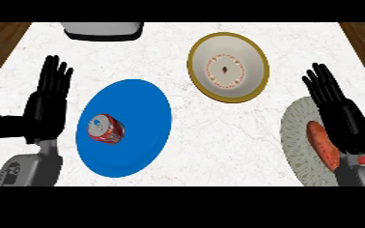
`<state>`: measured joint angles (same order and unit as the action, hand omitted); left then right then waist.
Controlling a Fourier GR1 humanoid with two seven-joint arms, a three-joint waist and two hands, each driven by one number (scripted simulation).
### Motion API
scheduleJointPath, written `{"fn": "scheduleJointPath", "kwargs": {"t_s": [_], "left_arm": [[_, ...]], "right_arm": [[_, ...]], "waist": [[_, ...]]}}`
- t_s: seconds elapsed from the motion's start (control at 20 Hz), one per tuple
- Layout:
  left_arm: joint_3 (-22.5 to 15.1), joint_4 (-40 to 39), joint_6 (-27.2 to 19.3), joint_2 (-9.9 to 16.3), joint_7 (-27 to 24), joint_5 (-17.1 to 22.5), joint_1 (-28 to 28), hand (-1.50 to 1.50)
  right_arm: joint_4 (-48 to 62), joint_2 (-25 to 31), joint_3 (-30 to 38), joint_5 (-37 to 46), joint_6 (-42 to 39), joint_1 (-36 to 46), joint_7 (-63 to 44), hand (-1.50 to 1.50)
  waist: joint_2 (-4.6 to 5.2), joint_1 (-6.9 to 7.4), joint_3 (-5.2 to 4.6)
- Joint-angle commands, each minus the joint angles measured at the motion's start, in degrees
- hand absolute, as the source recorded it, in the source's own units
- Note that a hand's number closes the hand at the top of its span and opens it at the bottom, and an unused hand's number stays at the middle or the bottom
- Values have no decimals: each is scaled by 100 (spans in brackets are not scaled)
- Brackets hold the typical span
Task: Pick the bell pepper from the placemat and place it in the bowl
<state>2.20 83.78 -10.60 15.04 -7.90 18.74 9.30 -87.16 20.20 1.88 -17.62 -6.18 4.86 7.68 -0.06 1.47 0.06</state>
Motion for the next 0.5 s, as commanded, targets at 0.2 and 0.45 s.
{"fn": "scheduleJointPath", "kwargs": {"t_s": [0.2,0.45], "left_arm": [[229,72,-49,701,77,-412,187,0],[389,199,220,961,319,-207,-53,0]], "right_arm": [[-1383,242,-1260,-799,-2612,-41,580,-150],[-1900,536,157,801,-1441,-1224,2679,-150]], "waist": [[-95,-134,20],[-85,-466,25]]}}
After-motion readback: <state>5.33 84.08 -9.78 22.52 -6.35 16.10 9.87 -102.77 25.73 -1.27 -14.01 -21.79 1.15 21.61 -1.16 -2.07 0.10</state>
